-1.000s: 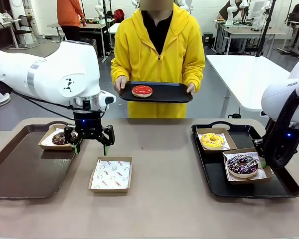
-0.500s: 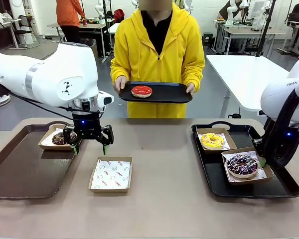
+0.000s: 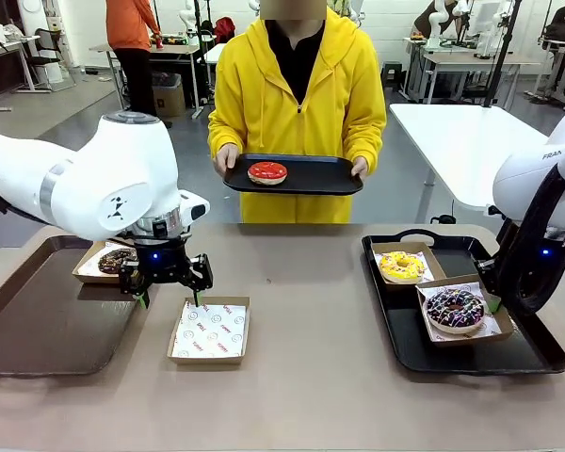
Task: Individually package the donuts and arrange them on the tray.
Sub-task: Place the picked Paper togo box on the Handle tray while simultaneously picking up another Paper togo box from the table with the other hand.
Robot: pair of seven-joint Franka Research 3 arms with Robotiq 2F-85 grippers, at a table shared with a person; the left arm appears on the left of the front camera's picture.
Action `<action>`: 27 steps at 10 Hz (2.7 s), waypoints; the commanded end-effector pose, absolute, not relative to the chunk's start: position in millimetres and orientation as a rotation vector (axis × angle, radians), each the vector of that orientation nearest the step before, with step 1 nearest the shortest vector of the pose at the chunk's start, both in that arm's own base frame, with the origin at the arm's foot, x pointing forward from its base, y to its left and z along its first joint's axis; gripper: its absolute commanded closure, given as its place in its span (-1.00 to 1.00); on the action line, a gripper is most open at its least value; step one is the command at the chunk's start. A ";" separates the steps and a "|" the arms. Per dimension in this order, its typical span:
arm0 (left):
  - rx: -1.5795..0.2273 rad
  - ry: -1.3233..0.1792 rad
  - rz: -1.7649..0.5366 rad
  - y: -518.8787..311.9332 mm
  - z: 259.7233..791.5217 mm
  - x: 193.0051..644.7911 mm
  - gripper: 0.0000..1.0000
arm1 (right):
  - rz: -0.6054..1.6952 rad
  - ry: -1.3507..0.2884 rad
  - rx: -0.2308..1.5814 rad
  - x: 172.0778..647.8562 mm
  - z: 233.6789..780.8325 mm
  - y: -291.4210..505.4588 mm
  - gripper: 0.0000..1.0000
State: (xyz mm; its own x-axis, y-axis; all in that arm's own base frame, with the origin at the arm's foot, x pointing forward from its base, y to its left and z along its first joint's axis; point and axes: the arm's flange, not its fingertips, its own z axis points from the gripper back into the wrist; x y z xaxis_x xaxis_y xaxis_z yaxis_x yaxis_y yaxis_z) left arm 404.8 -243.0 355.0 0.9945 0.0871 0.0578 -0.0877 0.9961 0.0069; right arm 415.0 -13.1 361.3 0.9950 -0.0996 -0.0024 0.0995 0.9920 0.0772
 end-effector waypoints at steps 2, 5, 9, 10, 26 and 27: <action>0.003 -0.083 0.078 -250.3 341.2 401.8 -1.00 | -0.078 -0.010 0.107 422.3 358.3 -13.7 0.97; -0.005 -0.076 0.057 -250.9 339.6 402.6 -1.00 | -0.065 0.009 0.104 424.0 350.9 -13.7 0.97; -0.019 -0.043 0.042 -253.1 328.7 405.9 -1.00 | -0.064 0.016 0.103 425.8 347.8 -12.7 0.97; -0.024 -0.034 0.037 -254.6 326.6 406.3 -1.00 | -0.066 0.016 0.104 426.5 347.8 -12.8 0.97; -0.070 -0.002 0.016 -253.3 325.3 407.9 1.00 | -0.079 0.047 0.134 426.0 343.2 -17.3 -1.00; -0.070 -0.002 0.014 -252.9 326.4 407.9 1.00 | -0.079 0.039 0.142 423.1 346.4 -18.2 -1.00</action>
State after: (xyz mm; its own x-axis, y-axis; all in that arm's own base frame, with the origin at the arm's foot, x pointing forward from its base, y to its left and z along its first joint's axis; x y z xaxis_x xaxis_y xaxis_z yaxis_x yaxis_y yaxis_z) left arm 407.2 -253.2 324.2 0.9996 0.0260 0.0090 -0.0255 0.9981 -0.0565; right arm 421.4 -15.8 343.8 0.9950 -0.0902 -0.0437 0.0940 0.9910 0.0955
